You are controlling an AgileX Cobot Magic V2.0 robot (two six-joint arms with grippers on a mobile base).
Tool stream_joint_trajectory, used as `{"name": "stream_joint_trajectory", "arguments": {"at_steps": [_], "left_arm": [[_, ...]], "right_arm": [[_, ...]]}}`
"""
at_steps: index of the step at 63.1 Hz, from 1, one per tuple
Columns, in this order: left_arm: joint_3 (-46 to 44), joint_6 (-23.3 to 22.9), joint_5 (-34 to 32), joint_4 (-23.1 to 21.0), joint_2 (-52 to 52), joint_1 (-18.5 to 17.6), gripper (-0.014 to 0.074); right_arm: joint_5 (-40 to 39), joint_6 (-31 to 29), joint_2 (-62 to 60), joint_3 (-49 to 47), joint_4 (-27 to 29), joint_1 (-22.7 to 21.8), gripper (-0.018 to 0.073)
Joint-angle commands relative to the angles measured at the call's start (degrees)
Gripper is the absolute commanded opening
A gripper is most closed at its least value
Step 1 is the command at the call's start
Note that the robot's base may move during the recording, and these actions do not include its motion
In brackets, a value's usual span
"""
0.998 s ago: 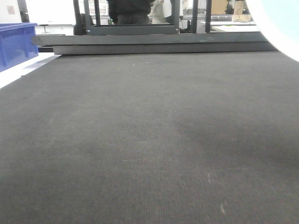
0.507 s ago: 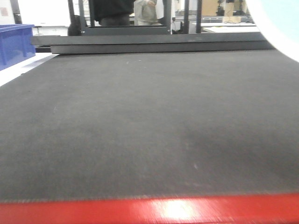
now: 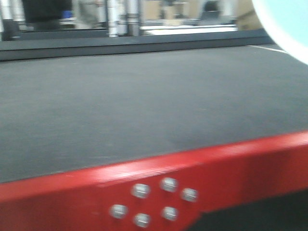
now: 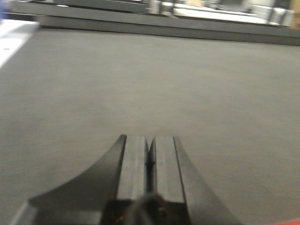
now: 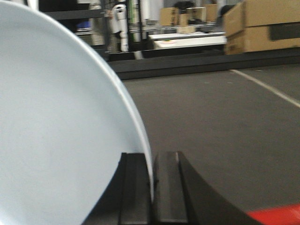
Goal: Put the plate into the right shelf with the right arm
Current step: 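Hold the plate in the right gripper while the base turns away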
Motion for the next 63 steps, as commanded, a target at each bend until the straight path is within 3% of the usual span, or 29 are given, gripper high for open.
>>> {"name": "stream_joint_trajectory", "arguments": {"at_steps": [1, 63], "left_arm": [[0.59, -0.4, -5.16, -0.47, -0.59, -0.11, -0.0128], [0.59, -0.4, -5.16, -0.47, -0.59, -0.11, -0.0128]], "right_arm": [[-5.06, -0.37, 0.38, -1.81, 0.03, -0.27, 0.0064], [-5.06, -0.37, 0.38, -1.81, 0.03, -0.27, 0.0064]]}}
